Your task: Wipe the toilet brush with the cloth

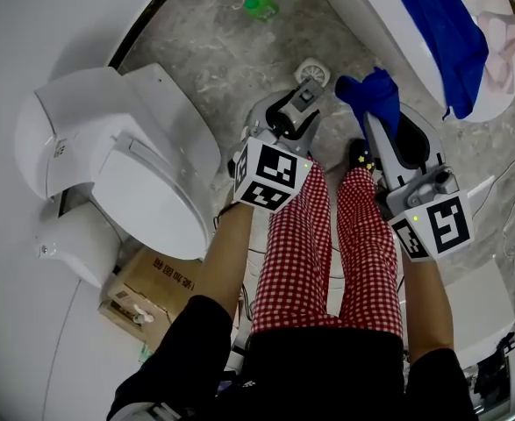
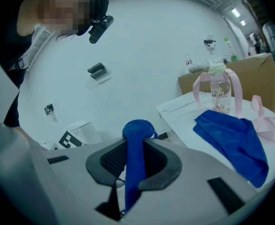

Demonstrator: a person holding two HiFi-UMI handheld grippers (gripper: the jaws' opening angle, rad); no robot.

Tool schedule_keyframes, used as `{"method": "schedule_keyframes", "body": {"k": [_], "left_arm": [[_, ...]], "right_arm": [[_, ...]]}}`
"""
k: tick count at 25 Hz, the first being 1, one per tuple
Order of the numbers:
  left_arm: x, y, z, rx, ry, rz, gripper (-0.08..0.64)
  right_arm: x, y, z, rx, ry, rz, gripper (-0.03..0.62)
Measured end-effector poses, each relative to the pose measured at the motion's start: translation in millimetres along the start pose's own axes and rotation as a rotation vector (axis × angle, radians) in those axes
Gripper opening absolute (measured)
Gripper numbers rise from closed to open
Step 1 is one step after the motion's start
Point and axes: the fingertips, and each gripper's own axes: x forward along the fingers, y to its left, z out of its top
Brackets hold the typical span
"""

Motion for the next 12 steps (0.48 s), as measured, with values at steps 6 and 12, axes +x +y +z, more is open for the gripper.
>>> {"method": "schedule_keyframes", "body": {"k": [6,12], "left_arm": [[20,8,-13,0.015,0.067,-0.009,0.195],[36,3,-24,0.035,0.132,-0.04,0.204]], "right_arm": [[1,-4,-1,0.01,0.002,0.002,0.064],[-1,-12,-3,0.039,-0.008,-0.015,0.064]]}}
